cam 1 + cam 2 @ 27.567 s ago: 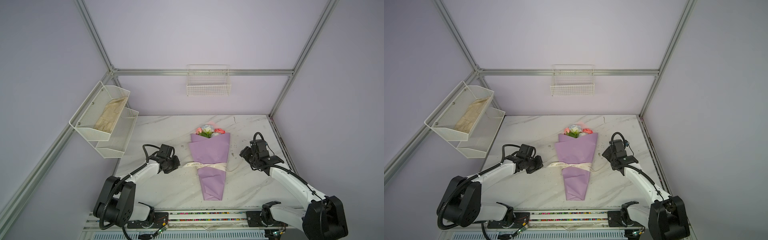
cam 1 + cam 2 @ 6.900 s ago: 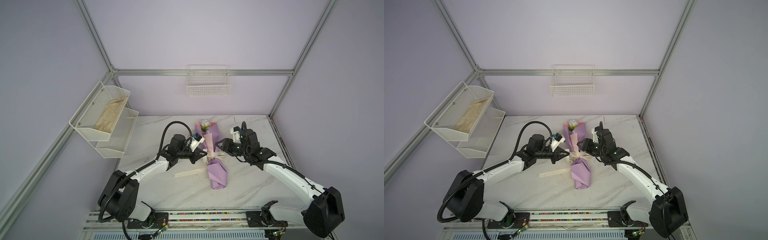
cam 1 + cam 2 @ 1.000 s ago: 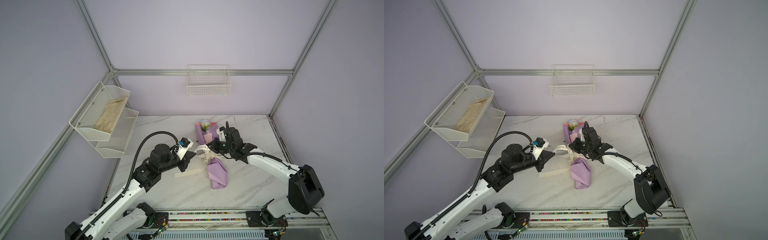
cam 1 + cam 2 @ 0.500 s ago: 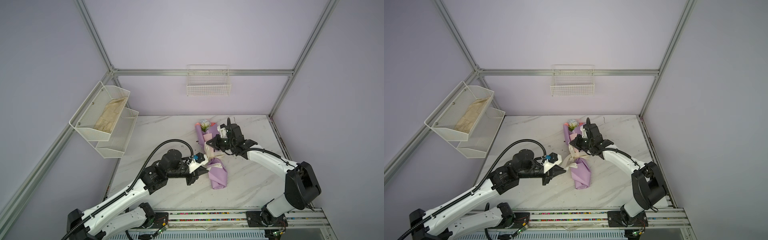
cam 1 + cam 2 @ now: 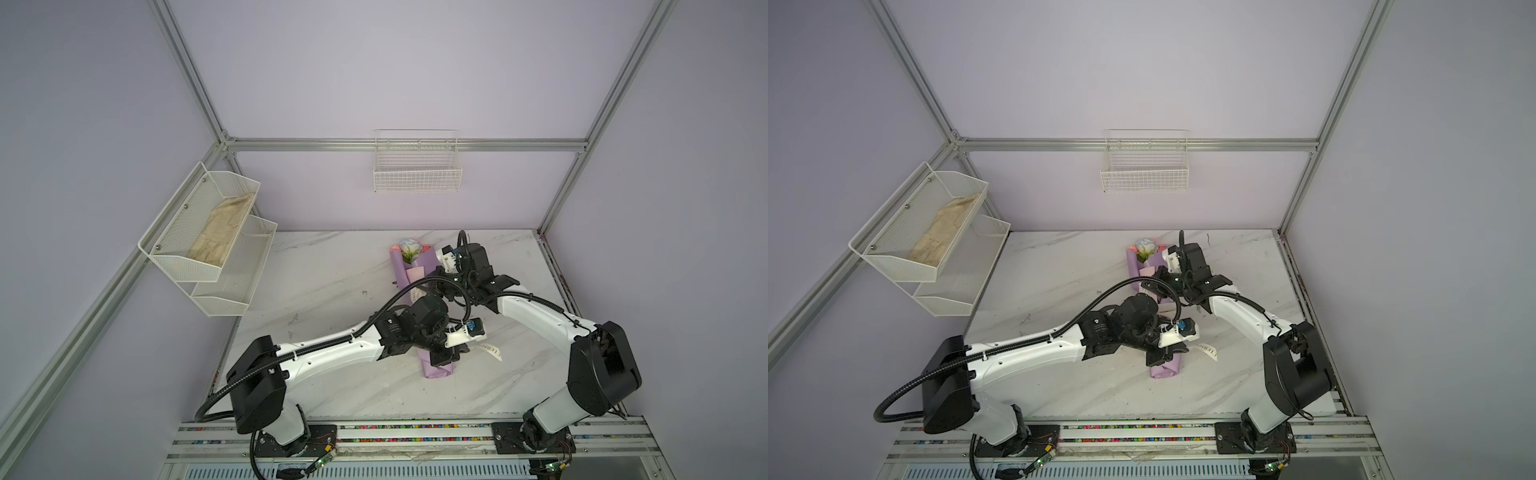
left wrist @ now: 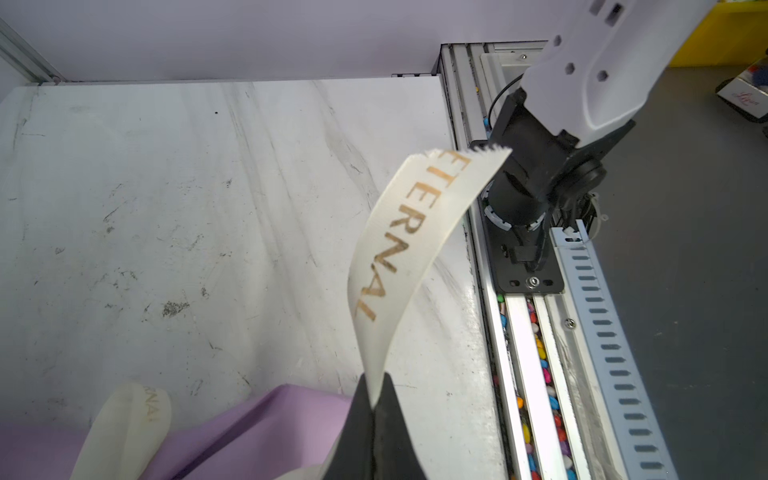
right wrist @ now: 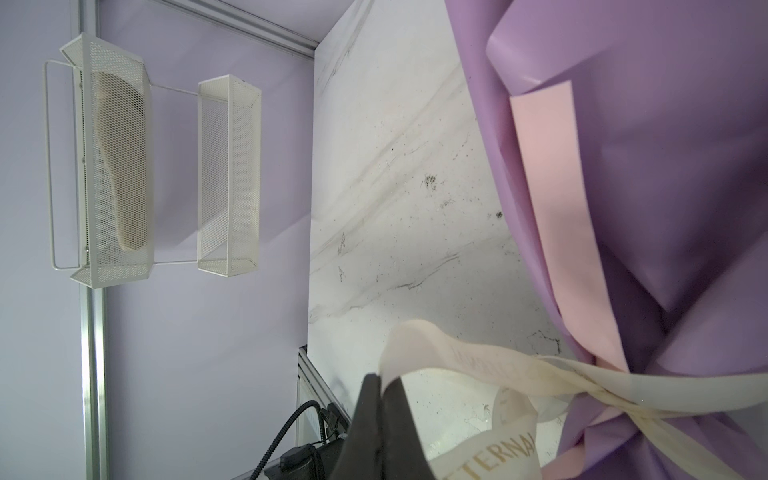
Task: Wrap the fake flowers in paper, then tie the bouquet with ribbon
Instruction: 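Pull the ribbon tail with the left gripper across toward the right gripper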
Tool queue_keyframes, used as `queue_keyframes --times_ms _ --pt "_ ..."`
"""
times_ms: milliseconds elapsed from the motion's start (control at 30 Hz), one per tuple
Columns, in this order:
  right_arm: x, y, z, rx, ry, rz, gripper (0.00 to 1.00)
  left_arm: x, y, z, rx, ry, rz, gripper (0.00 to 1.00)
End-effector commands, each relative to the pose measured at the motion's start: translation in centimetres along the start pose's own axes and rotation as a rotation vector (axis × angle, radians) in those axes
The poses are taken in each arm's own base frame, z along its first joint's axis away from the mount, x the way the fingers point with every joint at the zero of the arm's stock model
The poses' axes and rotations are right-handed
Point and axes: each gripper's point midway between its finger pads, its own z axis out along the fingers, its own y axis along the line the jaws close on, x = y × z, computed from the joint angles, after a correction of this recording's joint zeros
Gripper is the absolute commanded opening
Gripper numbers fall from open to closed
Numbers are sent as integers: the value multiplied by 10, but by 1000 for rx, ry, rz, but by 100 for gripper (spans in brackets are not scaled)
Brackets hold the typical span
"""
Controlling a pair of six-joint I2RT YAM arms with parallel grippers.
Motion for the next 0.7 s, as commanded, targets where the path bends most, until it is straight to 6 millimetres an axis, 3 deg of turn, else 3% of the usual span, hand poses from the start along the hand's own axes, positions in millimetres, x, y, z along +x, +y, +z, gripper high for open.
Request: queue_keyframes --times_ms 0,100,167,200,267,300,433,600,667 --pt "-2 5 -6 -10 7 -15 0 -66 26 -9 -108 -129 96 0" --pt "-4 -1 -9 7 0 -8 0 -68 38 6 -145 -131 100 1" --pt "-5 -3 -10 14 -2 -8 0 -67 44 13 -160 -117 88 9" --pt "-5 -4 -9 18 1 -6 0 -66 45 15 -161 -108 77 14" --pt "-5 -7 -10 27 -1 -6 0 -64 47 12 -178 -100 40 44" --pt "-5 -8 -10 31 -3 -3 0 -62 46 9 -181 -100 30 50" --pt "-4 -10 -10 34 -2 -1 0 -49 33 -16 -185 -103 -10 60" --pt "-4 -7 -11 22 -1 -21 0 -23 39 -75 -339 -167 -182 58" --pt "-3 -8 -11 24 1 -23 0 -4 47 -92 -350 -208 -280 56"
